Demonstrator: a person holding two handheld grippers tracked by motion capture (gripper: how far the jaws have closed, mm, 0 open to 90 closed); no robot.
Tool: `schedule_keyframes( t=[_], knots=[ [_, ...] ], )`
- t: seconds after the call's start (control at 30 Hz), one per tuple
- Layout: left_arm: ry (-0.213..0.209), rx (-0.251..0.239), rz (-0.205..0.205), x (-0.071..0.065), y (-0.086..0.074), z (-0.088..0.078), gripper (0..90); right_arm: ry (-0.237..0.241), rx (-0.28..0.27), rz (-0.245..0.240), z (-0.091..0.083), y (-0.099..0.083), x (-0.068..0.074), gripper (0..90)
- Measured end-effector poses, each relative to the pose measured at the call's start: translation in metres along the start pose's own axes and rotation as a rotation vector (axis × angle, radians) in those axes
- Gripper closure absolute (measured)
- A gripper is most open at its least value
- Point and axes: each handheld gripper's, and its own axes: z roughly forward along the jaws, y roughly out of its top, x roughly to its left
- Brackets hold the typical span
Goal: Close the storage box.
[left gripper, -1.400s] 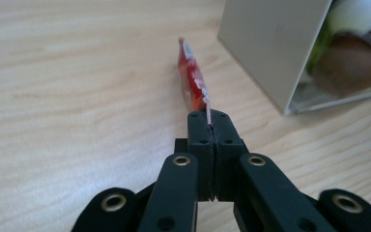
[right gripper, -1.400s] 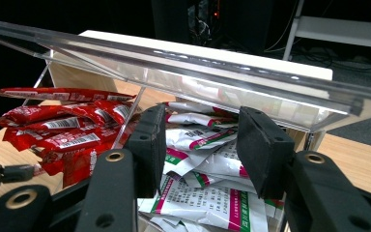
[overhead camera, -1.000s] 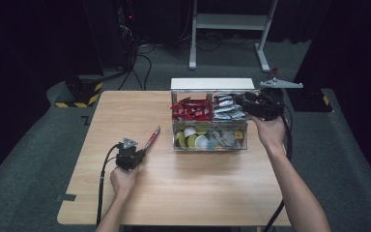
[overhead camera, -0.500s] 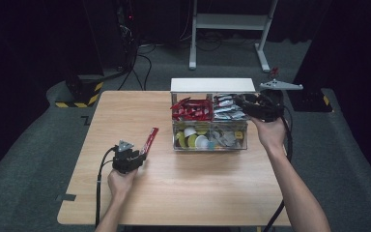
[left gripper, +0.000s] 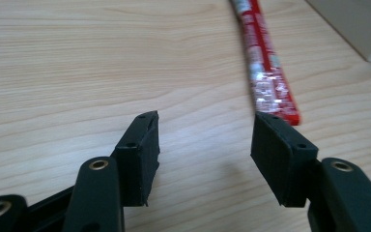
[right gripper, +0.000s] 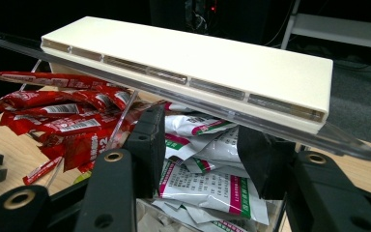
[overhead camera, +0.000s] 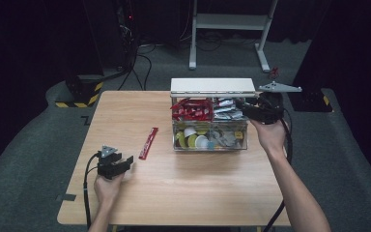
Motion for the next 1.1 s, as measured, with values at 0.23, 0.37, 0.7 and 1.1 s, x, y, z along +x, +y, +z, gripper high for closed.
schedule_keyframes(
  t=[0.23, 0.37, 0.7, 1.1],
  knots=[
    [0.085, 0.009, -0.006, 0.012, -0.004, -0.001, 42.7, 0.000, -0.009, -0.011, -0.007, -0.001, 0.003, 53.2],
    [0.094, 0.011, -0.001, 0.014, -0.003, 0.001, 42.5, -0.003, -0.012, -0.021, -0.011, -0.001, 0.005, 53.1],
    [0.118, 0.034, 0.055, 0.008, -0.002, 0.003, 38.0, -0.002, -0.020, -0.030, -0.019, -0.010, 0.004, 52.6],
    [0.115, 0.034, 0.057, 0.008, -0.002, 0.003, 36.3, 0.021, 0.028, -0.035, -0.016, -0.027, 0.004, 52.0]
  ],
)
